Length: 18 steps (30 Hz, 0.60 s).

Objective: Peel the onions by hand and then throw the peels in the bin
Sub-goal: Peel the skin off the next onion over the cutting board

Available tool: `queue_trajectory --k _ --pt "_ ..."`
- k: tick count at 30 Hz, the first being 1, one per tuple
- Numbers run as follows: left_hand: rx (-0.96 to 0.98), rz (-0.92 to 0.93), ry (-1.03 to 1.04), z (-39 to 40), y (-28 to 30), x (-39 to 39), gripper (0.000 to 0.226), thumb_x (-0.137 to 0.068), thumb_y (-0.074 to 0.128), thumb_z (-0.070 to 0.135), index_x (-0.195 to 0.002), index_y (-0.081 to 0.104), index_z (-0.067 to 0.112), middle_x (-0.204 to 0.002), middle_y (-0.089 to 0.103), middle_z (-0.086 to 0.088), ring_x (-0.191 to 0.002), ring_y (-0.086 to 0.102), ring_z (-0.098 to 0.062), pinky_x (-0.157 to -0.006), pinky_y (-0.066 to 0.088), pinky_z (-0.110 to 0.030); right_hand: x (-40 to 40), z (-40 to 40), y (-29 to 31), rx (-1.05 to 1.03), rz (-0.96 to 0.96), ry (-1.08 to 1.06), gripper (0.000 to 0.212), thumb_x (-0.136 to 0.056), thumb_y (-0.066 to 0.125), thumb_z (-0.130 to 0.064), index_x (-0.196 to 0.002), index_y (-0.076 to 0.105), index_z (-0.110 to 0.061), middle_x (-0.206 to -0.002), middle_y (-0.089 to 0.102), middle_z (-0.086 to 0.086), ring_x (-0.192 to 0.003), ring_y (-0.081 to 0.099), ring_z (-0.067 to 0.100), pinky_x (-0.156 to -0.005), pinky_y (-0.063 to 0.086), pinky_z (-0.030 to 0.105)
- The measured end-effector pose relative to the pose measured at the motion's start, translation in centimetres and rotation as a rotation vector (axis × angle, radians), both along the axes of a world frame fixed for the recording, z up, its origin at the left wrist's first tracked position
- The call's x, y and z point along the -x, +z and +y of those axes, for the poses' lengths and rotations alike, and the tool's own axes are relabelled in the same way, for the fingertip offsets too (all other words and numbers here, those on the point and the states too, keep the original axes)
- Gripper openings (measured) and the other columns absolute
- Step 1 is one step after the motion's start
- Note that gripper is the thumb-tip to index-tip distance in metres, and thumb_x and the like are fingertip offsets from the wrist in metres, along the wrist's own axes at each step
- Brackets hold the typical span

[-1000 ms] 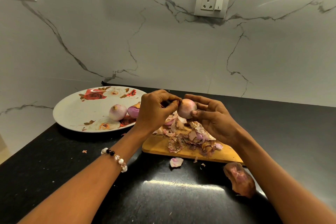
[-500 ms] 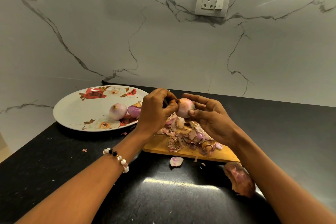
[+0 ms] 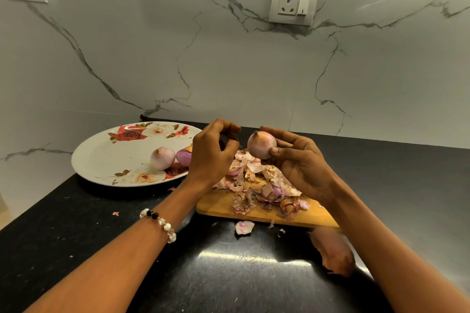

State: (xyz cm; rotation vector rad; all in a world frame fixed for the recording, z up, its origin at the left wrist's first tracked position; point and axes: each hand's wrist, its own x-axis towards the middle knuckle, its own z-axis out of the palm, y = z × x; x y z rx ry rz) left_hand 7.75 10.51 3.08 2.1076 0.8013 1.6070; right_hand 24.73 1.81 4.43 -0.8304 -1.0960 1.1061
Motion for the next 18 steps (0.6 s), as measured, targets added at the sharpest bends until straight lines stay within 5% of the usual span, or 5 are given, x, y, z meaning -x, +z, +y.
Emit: queue_trajectory --k 5,12,18 --pt "-0.044 -0.001 -0.059 -0.4 0.2 0.0 0.012 -0.092 0.060 0.011 -0.102 0.067 0.009 -0.089 0.066 0.005 -0.078 0.065 -0.008 -0.065 0.056 -0.016 -0.1 0.2 -0.2 0.020 -0.037 -0.030 0.046 -0.077 0.058 0.007 -0.123 0.060 -0.001 -0.129 0.059 0.022 -0.110 0.063 0.034 -0.079 0.058 0.035" --pt "0.075 -0.031 -0.104 -0.9 0.5 0.0 0.020 -0.081 0.071 0.032 -0.091 0.069 0.014 -0.079 0.069 0.005 -0.071 0.065 -0.007 -0.058 0.050 -0.012 0.3 0.1 -0.1 -0.012 -0.106 -0.100 0.059 -0.066 0.071 0.005 -0.124 0.059 -0.002 -0.123 0.060 0.022 -0.110 0.063 0.037 -0.085 0.059 0.044" --pt "0.217 -0.075 -0.107 -1.4 0.1 -0.3 0.011 -0.078 0.076 0.026 -0.085 0.068 0.021 -0.077 0.066 0.011 -0.074 0.062 0.004 -0.063 0.050 -0.010 0.7 0.2 -0.5 -0.083 -0.436 -0.289 0.059 -0.070 0.080 0.005 -0.121 0.060 -0.014 -0.119 0.062 0.009 -0.103 0.065 0.027 -0.082 0.060 0.042"
